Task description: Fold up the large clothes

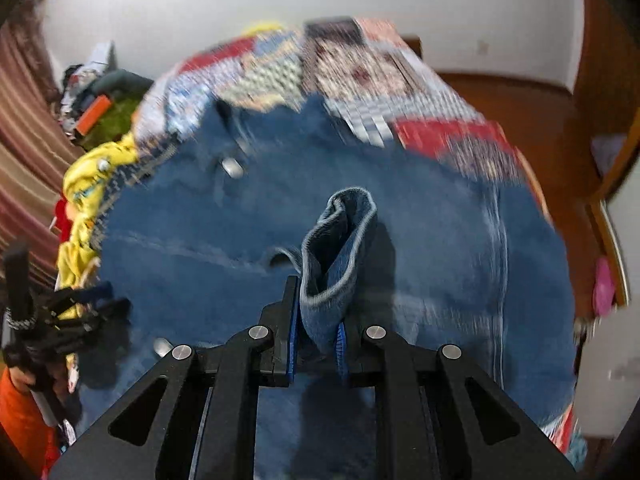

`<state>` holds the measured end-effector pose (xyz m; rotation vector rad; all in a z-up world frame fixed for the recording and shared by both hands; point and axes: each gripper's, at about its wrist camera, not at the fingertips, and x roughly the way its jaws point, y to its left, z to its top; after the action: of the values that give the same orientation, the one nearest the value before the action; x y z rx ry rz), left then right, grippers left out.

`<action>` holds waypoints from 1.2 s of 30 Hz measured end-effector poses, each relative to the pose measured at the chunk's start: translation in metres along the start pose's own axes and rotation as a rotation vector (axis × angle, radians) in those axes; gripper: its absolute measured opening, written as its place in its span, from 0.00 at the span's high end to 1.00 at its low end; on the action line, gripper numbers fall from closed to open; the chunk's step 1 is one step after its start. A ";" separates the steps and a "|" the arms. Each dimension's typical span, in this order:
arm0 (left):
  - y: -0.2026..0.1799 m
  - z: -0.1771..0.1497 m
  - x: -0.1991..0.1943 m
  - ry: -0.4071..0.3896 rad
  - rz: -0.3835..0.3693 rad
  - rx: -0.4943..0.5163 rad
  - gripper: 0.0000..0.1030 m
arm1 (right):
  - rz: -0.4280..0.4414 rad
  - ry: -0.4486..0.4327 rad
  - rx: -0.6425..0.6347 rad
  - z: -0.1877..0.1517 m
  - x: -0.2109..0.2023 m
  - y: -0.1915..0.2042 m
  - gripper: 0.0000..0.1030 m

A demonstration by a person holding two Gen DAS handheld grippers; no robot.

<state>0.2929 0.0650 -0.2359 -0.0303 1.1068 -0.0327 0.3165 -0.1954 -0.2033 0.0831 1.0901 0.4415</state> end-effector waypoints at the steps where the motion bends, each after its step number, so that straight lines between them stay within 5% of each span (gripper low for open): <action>1: -0.001 -0.001 0.000 0.000 0.003 0.003 0.42 | -0.013 0.017 0.012 -0.005 0.003 -0.004 0.87; 5: -0.001 -0.005 -0.001 -0.003 0.005 0.006 0.41 | -0.071 0.038 0.033 -0.018 -0.002 -0.023 0.83; 16: -0.010 -0.001 -0.019 -0.053 0.000 0.034 0.41 | -0.264 -0.062 0.092 -0.038 -0.056 -0.057 0.27; 24: -0.027 0.035 -0.041 -0.166 -0.029 0.033 0.41 | -0.238 -0.121 0.323 -0.046 -0.091 -0.117 0.23; 30: -0.044 0.046 -0.037 -0.171 -0.089 0.015 0.40 | -0.244 -0.023 0.446 -0.069 -0.067 -0.164 0.23; 36: -0.055 0.041 -0.024 -0.135 -0.090 0.040 0.40 | -0.110 0.024 0.637 -0.088 -0.038 -0.202 0.23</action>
<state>0.3186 0.0109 -0.1938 -0.0460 0.9687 -0.1312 0.2868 -0.4075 -0.2692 0.5768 1.2195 -0.0177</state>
